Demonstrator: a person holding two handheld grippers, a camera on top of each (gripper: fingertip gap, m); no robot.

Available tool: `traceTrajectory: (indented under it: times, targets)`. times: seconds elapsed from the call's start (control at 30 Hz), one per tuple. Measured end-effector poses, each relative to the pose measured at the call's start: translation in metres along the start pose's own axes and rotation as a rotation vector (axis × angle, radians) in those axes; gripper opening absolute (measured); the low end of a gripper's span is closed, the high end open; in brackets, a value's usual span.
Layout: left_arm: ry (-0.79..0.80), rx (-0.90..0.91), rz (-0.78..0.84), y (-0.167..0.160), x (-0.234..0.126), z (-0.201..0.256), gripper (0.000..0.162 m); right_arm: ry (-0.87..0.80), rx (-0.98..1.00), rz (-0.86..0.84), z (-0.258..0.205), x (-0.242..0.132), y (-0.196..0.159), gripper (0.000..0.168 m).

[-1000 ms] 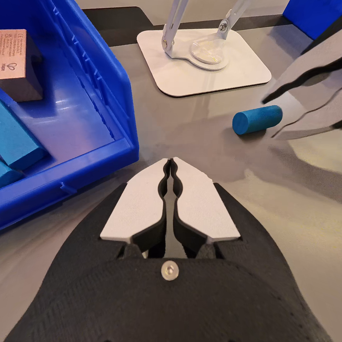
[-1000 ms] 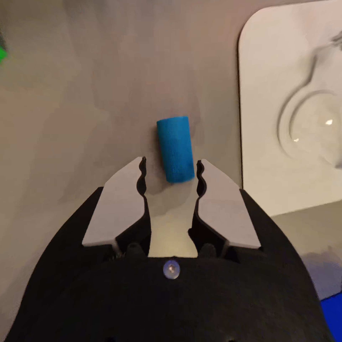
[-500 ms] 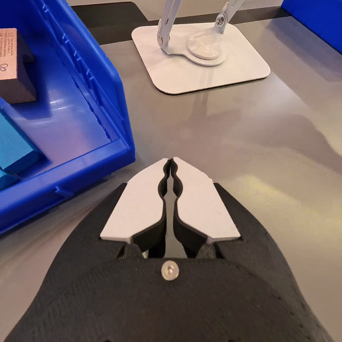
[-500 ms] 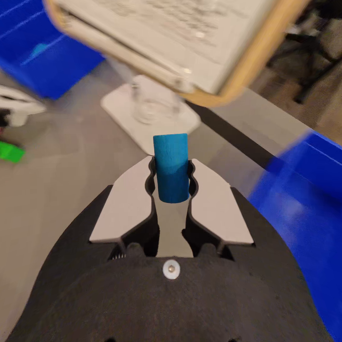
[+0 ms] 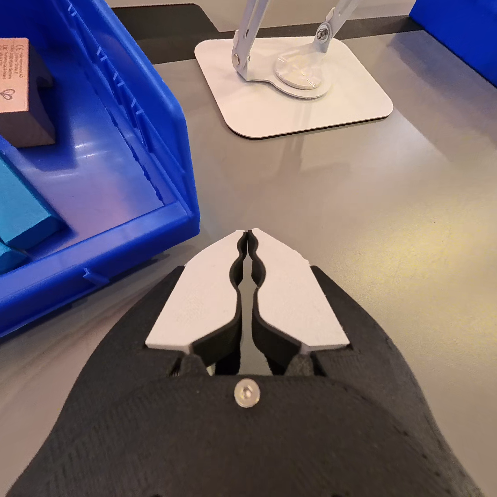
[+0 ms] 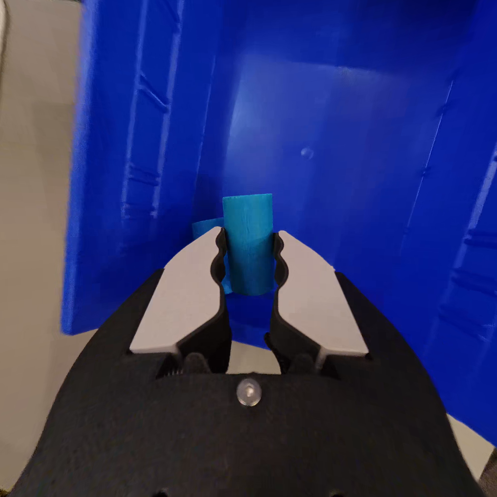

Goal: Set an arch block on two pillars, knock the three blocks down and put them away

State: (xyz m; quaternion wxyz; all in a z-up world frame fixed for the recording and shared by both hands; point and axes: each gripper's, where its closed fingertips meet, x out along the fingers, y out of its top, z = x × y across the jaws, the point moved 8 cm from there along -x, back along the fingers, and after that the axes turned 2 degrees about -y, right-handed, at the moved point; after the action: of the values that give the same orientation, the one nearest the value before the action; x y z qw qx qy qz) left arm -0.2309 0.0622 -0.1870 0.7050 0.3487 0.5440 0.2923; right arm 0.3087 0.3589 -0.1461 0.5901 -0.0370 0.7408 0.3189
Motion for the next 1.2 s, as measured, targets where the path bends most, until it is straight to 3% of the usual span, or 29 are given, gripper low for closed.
traceTrajectory:
  times: [0.17,0.6,0.7,0.77,0.87,0.97,1.13,1.2]
  targets:
    - [-0.001,0.0,-0.004,0.0,0.0,0.0,0.0,-0.018,0.016,-0.104,0.008,0.019,-0.007,0.035]
    - [-0.003,-0.002,-0.007,0.0,0.001,0.0,0.0,-0.023,0.009,-0.161,0.006,0.023,-0.009,0.039]
    - [-0.001,-0.003,-0.006,0.0,0.0,0.0,0.0,-0.071,0.001,-0.1,0.006,0.008,-0.005,0.04]
    - [-0.001,-0.006,-0.003,0.0,0.0,-0.001,0.0,-0.125,-0.036,0.004,-0.005,-0.021,-0.001,0.04]
    - [-0.001,-0.011,-0.002,0.0,0.0,-0.001,0.0,-0.152,-0.188,0.199,-0.06,-0.079,0.001,0.042]
    - [0.001,-0.011,-0.004,0.0,0.001,-0.001,0.001,-0.007,-0.479,0.354,-0.162,-0.106,-0.003,0.04]
    - [-0.001,-0.02,0.013,0.001,-0.001,-0.003,0.001,0.43,-0.979,0.309,-0.365,-0.06,-0.042,0.04]
    - [-0.002,-0.036,0.028,0.001,-0.003,-0.005,0.001,0.466,-1.178,0.309,-0.426,-0.033,-0.059,0.045]
